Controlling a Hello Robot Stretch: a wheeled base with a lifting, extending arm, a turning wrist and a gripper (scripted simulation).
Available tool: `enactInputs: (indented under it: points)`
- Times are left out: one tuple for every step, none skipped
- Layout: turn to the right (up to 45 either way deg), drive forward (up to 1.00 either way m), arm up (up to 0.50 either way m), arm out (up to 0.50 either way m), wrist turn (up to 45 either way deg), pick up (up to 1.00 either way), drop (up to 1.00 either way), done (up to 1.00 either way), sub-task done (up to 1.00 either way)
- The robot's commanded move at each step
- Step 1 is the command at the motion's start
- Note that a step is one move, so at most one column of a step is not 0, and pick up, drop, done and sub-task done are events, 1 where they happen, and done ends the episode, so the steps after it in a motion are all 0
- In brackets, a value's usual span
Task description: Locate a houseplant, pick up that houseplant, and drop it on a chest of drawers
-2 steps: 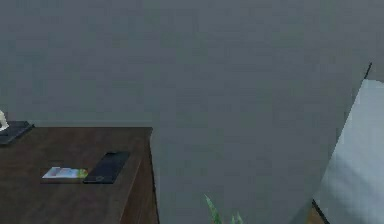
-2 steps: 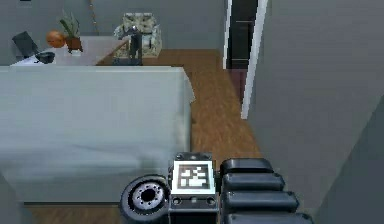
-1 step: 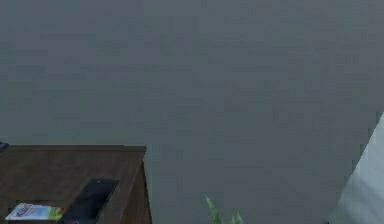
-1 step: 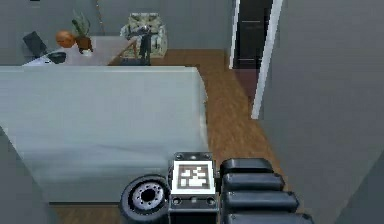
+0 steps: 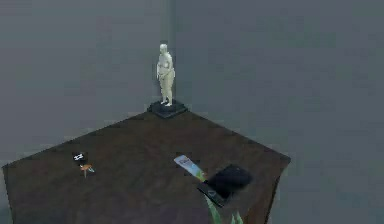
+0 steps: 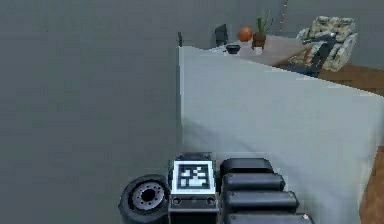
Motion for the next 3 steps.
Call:
enactInputs:
  points:
    - [-45.0,0.0,0.0,0.0,0.0,0.0,0.0,0.0,0.0]
    - [-45.0,0.0,0.0,0.0,0.0,0.0,0.0,0.0,0.0]
    - [-3.0,0.0,0.0,0.0,0.0,0.0,0.0,0.0,0.0]
